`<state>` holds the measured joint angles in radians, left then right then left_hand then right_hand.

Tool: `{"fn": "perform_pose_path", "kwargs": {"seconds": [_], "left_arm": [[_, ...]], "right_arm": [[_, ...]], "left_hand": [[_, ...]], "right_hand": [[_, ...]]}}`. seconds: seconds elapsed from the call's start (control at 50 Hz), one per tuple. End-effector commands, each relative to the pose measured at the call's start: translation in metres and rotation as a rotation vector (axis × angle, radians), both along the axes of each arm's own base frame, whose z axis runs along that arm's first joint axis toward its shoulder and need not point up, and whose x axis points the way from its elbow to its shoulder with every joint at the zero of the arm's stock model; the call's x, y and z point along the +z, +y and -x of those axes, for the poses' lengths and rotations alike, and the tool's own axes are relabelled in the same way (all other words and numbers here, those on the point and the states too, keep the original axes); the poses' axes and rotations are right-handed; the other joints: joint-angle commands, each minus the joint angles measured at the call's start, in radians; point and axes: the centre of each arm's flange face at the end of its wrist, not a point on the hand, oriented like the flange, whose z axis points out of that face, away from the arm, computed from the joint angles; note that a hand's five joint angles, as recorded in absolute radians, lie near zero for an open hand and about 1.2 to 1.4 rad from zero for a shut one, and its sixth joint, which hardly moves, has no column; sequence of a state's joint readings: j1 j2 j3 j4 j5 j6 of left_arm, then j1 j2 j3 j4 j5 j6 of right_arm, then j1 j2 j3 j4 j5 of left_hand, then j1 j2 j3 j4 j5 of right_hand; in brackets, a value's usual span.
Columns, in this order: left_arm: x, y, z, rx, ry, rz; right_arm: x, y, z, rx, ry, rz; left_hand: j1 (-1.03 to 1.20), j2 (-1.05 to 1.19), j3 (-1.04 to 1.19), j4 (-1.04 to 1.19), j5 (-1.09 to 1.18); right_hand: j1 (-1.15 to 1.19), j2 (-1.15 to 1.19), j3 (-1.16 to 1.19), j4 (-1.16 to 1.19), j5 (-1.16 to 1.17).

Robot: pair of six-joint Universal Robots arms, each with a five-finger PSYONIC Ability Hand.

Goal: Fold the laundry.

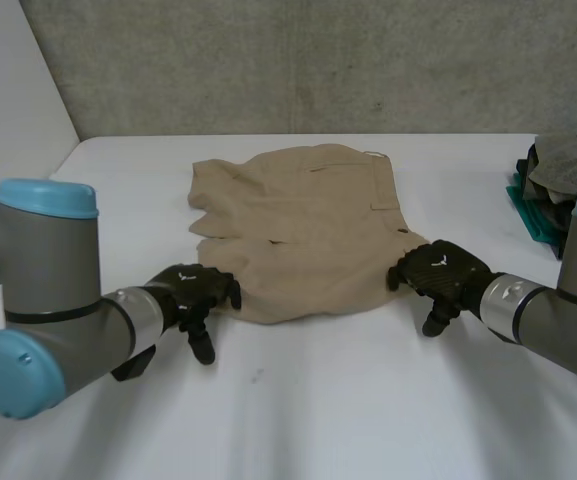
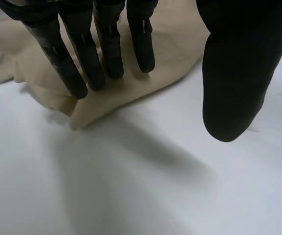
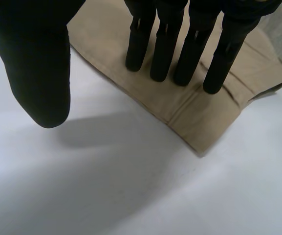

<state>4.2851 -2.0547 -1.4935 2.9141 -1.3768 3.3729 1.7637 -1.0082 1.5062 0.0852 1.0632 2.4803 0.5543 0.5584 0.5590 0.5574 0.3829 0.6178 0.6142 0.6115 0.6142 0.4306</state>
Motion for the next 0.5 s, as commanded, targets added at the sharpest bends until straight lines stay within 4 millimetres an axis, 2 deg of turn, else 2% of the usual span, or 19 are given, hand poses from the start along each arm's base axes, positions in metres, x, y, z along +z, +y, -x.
{"fn": "perform_pose_path", "kwargs": {"seconds": [0.02, 0.14, 0.24, 0.28, 0.5], "left_arm": [[-0.011, -0.028, 0.012, 0.060, -0.040, 0.098], [-0.012, -0.041, 0.024, 0.071, -0.060, 0.157], [-0.015, -0.060, 0.034, 0.084, -0.077, 0.206], [-0.014, -0.071, 0.041, 0.092, -0.095, 0.244], [-0.020, -0.096, 0.058, 0.083, -0.163, 0.352]], "right_arm": [[-0.016, -0.025, -0.011, 0.013, -0.046, 0.151], [-0.022, -0.039, -0.019, 0.005, -0.057, 0.221], [-0.024, -0.052, -0.026, -0.010, -0.061, 0.277], [-0.026, -0.061, -0.033, -0.029, -0.069, 0.312], [-0.034, -0.083, -0.054, -0.070, -0.073, 0.457]], "left_hand": [[-0.085, -0.089, -0.090, -0.088, -0.088], [-0.109, -0.113, -0.114, -0.112, -0.112], [-0.103, -0.107, -0.108, -0.106, -0.106], [-0.068, -0.072, -0.073, -0.071, -0.071], [0.208, 0.204, 0.203, 0.205, 0.205]], "right_hand": [[-0.079, -0.076, -0.073, -0.076, -0.066], [-0.085, -0.081, -0.079, -0.081, -0.072], [-0.073, -0.070, -0.067, -0.070, -0.061], [-0.068, -0.064, -0.061, -0.064, -0.055], [0.150, 0.153, 0.156, 0.153, 0.162]]}}
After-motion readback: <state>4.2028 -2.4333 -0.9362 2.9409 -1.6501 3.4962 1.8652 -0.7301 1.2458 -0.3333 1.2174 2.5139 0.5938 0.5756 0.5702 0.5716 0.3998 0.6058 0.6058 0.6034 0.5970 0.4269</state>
